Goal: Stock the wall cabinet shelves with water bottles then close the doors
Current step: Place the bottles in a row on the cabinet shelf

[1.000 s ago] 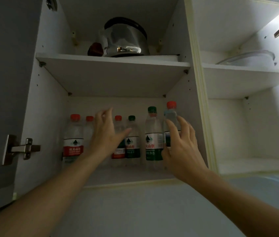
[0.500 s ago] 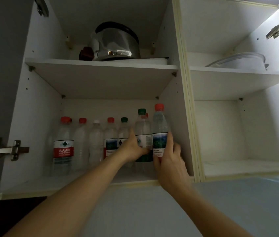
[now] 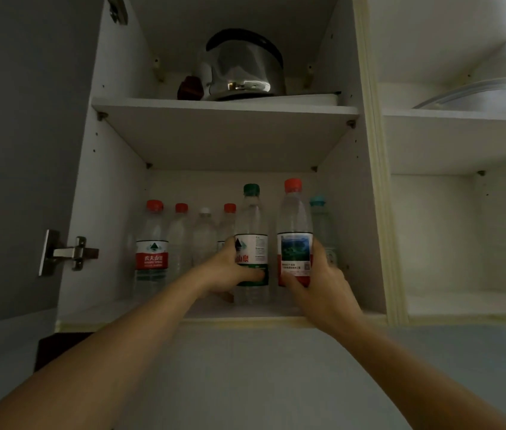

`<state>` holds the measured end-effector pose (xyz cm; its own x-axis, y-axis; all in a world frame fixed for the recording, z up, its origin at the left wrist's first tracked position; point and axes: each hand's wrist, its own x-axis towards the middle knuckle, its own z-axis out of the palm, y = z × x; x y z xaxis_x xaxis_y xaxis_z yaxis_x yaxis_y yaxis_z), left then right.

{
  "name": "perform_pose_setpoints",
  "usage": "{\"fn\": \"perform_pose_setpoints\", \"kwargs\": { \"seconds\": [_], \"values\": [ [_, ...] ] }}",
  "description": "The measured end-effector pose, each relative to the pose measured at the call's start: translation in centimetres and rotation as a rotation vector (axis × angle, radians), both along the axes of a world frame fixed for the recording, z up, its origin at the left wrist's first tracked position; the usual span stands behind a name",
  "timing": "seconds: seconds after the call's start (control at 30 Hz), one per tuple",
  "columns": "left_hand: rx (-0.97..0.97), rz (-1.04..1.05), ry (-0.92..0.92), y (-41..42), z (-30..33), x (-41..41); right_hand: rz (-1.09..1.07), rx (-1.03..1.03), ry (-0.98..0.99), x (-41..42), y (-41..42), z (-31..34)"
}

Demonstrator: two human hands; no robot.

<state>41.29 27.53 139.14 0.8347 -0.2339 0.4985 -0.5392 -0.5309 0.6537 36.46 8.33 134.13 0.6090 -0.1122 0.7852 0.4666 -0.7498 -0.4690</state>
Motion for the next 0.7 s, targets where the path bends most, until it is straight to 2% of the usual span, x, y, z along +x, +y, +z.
{"fn": "perform_pose_setpoints", "kwargs": {
  "seconds": [0.17,0.33,0.57,0.7],
  "values": [
    [-0.002,0.081,-0.064,5.4,-0.7,-0.5,0.174,0.012,0.135,1.6,3.8,1.7],
    [0.001,0.238,-0.142,9.1,-1.3,-1.0,0.268,-0.083,0.209,2.4,7.6,2.9],
    [0.010,0.486,-0.211,9.3,-2.0,-1.5,0.332,-0.095,0.231,2.9,11.0,3.2],
    [-0.043,0.517,-0.266,8.8,-2.9,-1.7,0.372,-0.100,0.270,3.0,11.2,3.3]
  ]
}}
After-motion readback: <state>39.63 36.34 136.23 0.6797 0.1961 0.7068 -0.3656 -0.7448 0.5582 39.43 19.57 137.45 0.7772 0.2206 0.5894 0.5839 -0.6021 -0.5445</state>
